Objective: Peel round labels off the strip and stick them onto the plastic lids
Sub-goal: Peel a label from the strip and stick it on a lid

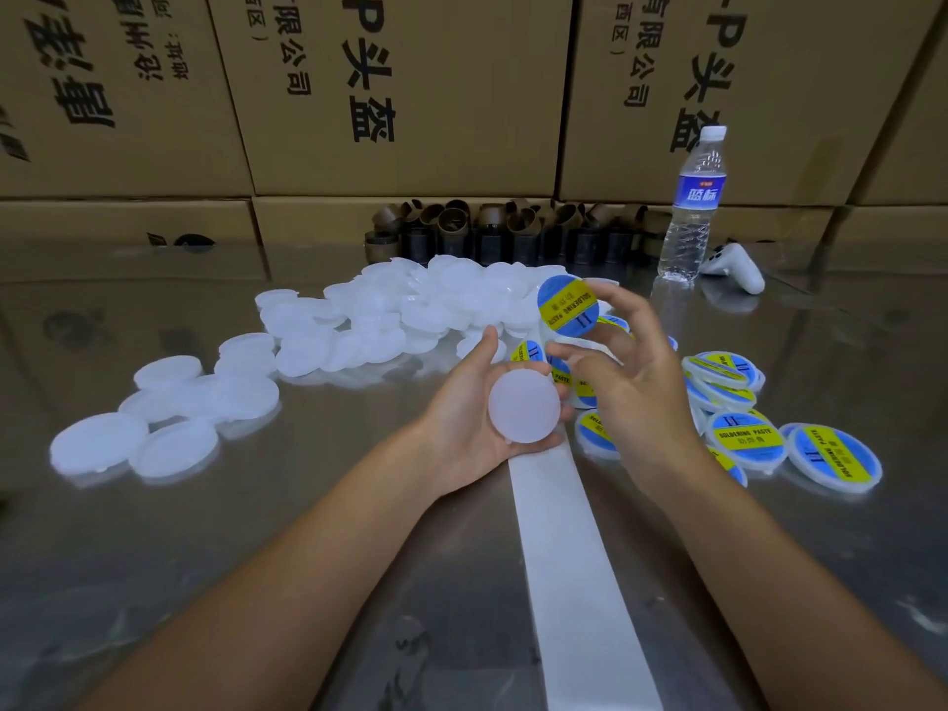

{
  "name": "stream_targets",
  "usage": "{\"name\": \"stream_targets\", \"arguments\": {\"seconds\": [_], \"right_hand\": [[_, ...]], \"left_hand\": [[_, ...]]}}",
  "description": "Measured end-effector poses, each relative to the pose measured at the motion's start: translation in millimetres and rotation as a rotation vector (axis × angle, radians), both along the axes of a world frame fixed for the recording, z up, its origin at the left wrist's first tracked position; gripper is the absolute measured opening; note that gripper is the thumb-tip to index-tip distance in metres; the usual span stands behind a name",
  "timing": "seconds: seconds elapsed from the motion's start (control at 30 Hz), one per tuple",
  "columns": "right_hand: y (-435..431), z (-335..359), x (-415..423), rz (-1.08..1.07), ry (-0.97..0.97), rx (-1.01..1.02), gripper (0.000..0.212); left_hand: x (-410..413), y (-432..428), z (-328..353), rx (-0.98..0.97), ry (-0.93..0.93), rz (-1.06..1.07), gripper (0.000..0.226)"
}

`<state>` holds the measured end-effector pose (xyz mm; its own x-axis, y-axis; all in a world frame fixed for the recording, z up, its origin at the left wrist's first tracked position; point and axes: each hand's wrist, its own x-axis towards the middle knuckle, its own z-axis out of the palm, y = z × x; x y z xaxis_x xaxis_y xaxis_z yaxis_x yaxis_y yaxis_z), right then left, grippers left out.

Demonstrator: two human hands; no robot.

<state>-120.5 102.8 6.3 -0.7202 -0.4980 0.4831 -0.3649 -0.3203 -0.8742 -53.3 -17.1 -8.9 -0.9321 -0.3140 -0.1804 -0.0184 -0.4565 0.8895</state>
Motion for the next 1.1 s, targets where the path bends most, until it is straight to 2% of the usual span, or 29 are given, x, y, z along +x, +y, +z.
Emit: {"name": "stream_targets", "arguments": {"seconds": [0.17, 0.27, 0.4, 0.63, 0.83, 1.1], "right_hand": [[0, 0, 1, 0.091, 0.008, 0.025, 0.057], [-2, -1, 1, 0.115, 0.028, 0.047, 0.051], [-3, -6, 2, 0.095, 0.171, 0.133, 0.038], [-2, -12, 6, 0.044, 0.426, 0.356, 0.027], [0, -13, 6, 0.002, 0.490, 0.447, 0.031], [0, -13, 6, -0.030, 0.515, 0.452, 0.027]], "left_hand": [[0, 1, 1, -0.024, -0.003, -0.004, 0.075], [0, 1, 0, -0.034, 0.010, -0.010, 0.071], [-1, 1, -2, 0.007, 0.051, -0.041, 0.068], [-2, -3, -4, 0.045, 0.069, -0.136, 0.076], [-1, -2, -2, 0.040, 0.088, -0.178, 0.081], [0, -3, -3, 0.032, 0.107, -0.192, 0.078]]}}
